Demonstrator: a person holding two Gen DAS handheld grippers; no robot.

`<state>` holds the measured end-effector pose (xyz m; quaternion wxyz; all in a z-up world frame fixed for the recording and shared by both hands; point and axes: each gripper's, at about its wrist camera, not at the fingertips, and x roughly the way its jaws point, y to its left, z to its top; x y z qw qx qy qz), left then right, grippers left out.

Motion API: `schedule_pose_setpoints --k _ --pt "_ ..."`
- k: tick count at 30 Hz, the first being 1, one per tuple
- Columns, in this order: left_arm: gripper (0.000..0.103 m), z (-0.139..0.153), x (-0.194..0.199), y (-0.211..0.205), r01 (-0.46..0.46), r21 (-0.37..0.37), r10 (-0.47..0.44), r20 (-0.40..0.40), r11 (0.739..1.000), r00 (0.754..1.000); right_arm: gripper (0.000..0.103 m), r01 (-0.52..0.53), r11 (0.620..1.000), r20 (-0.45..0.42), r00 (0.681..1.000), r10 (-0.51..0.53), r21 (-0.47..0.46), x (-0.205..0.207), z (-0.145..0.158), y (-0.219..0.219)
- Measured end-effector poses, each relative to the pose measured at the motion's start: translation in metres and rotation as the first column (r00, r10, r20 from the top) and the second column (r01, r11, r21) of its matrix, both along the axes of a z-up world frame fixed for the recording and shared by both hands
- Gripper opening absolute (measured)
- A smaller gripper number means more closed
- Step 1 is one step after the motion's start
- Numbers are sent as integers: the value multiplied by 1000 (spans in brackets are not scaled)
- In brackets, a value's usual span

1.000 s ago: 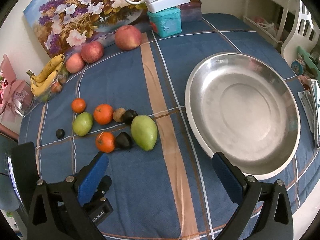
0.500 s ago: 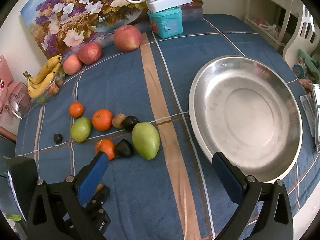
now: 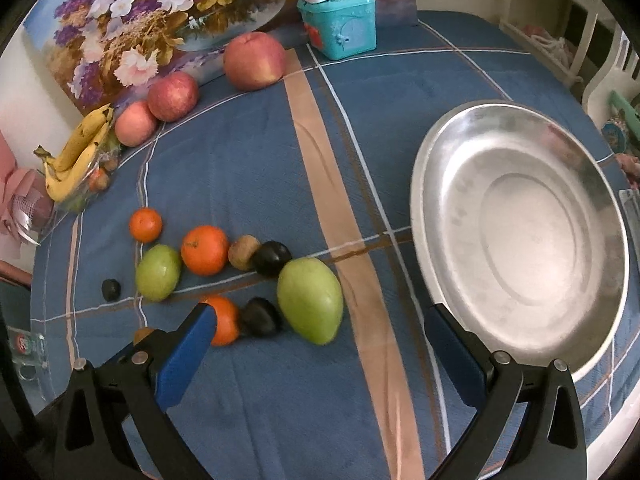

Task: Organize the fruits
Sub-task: 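Grasp the green mango with the right tool while the left tool holds the kiwi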

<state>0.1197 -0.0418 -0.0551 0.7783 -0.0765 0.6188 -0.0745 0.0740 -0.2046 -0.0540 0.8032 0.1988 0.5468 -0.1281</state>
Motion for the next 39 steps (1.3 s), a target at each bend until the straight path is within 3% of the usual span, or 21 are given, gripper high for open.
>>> schedule_pose_setpoints --k 3,10,27,33,35,36,39 --pt "29 -17 13 3 -40 -9 40 -13 999 999 103 7 1000 -19 1000 -7 4 8 -7 -1" --pt "29 -15 37 3 -43 -9 43 21 999 999 103 -20 999 -69 997 18 -29 25 -25 4" --pt "29 -9 28 8 -38 9 38 26 999 999 103 5 996 -148 989 -18 -90 51 -52 12" --pt "29 -4 19 14 -27 15 26 26 1000 999 103 28 991 -57 998 -36 -131 45 -52 15" --pt "29 -4 19 15 -28 14 28 24 999 999 103 10 994 -101 995 -21 -111 52 -53 11" --pt "29 -3 19 15 -28 13 28 24 1000 999 102 5 995 -122 992 -18 -101 55 -52 9" --pt "29 -3 19 17 -28 4 28 22 1000 999 76 35 994 -99 994 -46 -105 53 -44 3"
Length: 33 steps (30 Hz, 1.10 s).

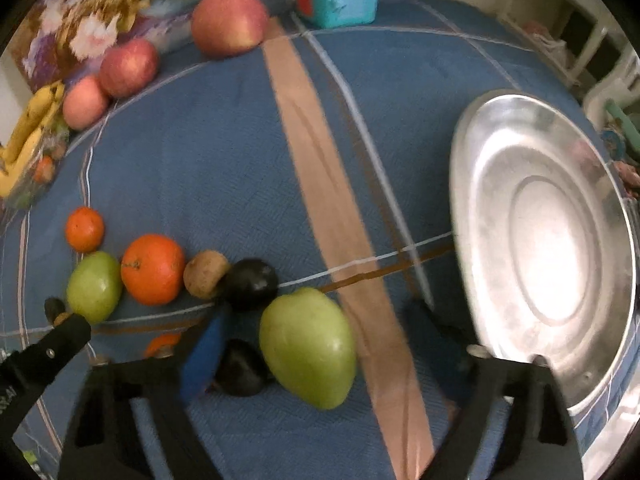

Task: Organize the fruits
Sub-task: 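Grasp the green mango with the right tool while the left tool holds the kiwi, then carry mango and kiwi over the steel plate and open both tools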

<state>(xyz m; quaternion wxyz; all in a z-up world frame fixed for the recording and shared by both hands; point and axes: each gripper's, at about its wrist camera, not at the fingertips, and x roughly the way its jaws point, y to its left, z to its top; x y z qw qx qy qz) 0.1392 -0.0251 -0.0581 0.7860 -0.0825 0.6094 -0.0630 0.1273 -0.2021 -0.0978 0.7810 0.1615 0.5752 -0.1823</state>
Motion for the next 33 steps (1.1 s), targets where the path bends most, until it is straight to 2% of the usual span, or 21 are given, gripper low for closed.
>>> schedule_pose_setpoints --k 1,2,4,7,10,13,16,21,26,29,33 --pt "29 0 0 0 -1 -3 1 0 1000 1000 71 -8 1000 6 1000 8 27 0 3 -2" --pt "29 1 -1 1 0 -6 0 0 1000 1000 58 -15 999 14 1000 14 49 0 5 -3" --pt "29 2 -1 2 2 -12 -2 2 1000 1000 42 -16 996 30 999 14 90 -1 10 -4" --pt "29 5 -1 3 2 -18 -2 6 1000 1000 41 4 993 25 1000 -7 114 -1 17 -7" --pt "29 7 -1 3 -2 -25 2 11 1000 1000 41 3 986 71 997 -15 169 -10 31 -17" --pt "29 9 -2 0 4 -30 -3 18 1000 1000 41 4 983 124 992 -27 186 -23 48 -21" --pt "29 14 -3 -4 11 -38 -10 26 999 1000 41 29 978 139 989 -58 205 -30 52 -27" --pt "29 21 -8 -20 41 -58 -39 40 997 998 41 121 979 138 980 -144 164 -46 63 -53" --pt "29 26 -22 -61 145 -80 -141 57 986 988 41 263 959 134 952 -276 108 -75 73 -111" --pt "29 31 -40 -101 263 -105 -255 83 959 963 41 347 934 114 928 -355 87 -92 70 -143" --pt "29 34 -64 -155 418 -144 -403 126 897 907 41 419 905 126 896 -425 76 -109 69 -172"
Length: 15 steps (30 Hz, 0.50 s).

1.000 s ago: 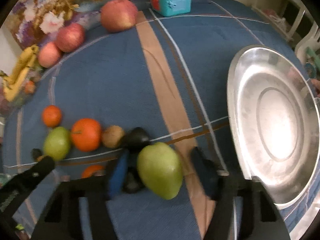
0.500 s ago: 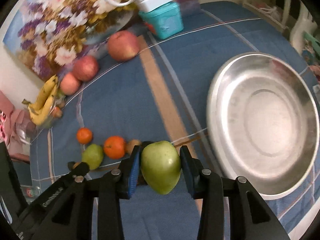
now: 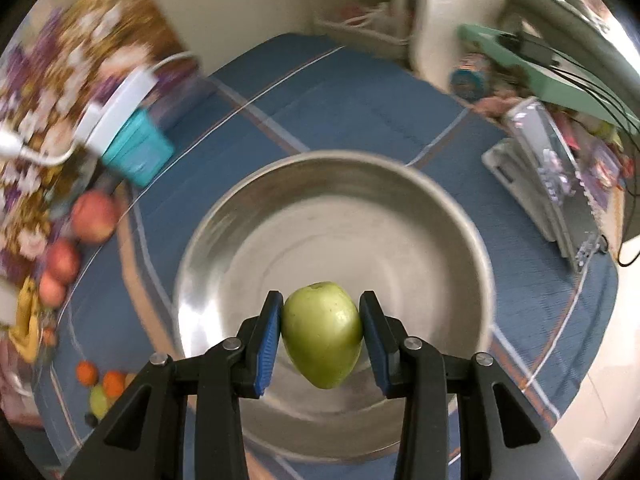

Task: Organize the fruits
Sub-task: 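Carry mango and kiwi over the steel plate and open both tools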

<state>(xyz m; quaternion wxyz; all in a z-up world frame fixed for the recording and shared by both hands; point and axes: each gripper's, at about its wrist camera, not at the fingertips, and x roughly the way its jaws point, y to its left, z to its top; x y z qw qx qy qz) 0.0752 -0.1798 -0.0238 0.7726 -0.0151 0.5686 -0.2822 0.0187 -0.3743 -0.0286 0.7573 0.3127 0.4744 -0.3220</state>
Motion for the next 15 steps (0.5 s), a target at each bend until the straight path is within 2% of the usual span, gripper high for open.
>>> schedule_pose_setpoints --k 4,11,12,13,15 --pt "29 -7 -12 -41 97 8 -97 29 995 995 41 23 1000 22 999 -23 16 -13 -1 -17" --pt "31 -22 -15 -71 148 29 -149 27 989 988 42 44 999 18 999 -45 21 -10 -8 -28" --pt "36 -23 -16 -74 151 32 -152 27 988 988 42 42 999 23 999 -42 14 -13 -5 -29" --pt "50 -24 -18 -73 156 33 -156 25 987 987 42 39 999 34 999 -39 4 -13 -2 -29" --pt "61 -23 -22 -72 162 30 -163 30 986 986 43 33 999 57 998 -32 -17 -14 4 -28"
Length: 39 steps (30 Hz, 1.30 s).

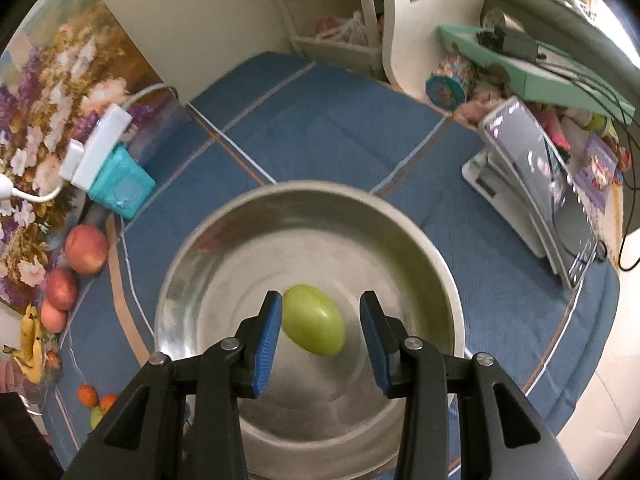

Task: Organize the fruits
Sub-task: 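Carry mango and kiwi over the steel plate and open both tools, then move the left tool to the black heart-shaped fruit and grasp it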

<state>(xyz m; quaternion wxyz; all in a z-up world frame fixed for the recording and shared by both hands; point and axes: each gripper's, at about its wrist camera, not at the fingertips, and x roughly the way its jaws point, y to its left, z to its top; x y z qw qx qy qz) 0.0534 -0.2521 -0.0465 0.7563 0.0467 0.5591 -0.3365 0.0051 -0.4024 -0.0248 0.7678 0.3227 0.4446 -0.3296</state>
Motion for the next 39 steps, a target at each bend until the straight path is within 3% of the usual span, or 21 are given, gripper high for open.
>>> schedule_pose_setpoints --k 5,11,15,19,27,33,37,39 --pt "61 6 2 10 -9 4 8 4 1000 1000 44 -22 1000 18 1000 22 -18 1 8 4" --pt "73 8 15 39 -68 29 69 -28 997 997 46 -38 999 -6 999 38 -10 2 4 13" --pt "85 9 28 70 -160 79 163 -33 984 986 46 -71 997 -31 997 71 -3 5 1 27" --pt "103 12 44 118 -301 139 303 5 944 953 46 -129 991 -57 990 127 -35 13 4 53" --pt "103 25 68 213 -478 199 472 81 856 878 46 -288 956 -64 956 285 -50 44 18 130" --pt "103 41 78 276 -578 208 557 153 789 816 46 -412 909 -51 911 409 -70 68 31 190" --pt "103 45 80 300 -614 194 595 152 765 789 54 -506 858 -10 862 507 -91 78 39 222" --pt "103 45 82 308 -621 194 603 150 759 783 56 -525 843 -34 850 525 -116 82 40 234"
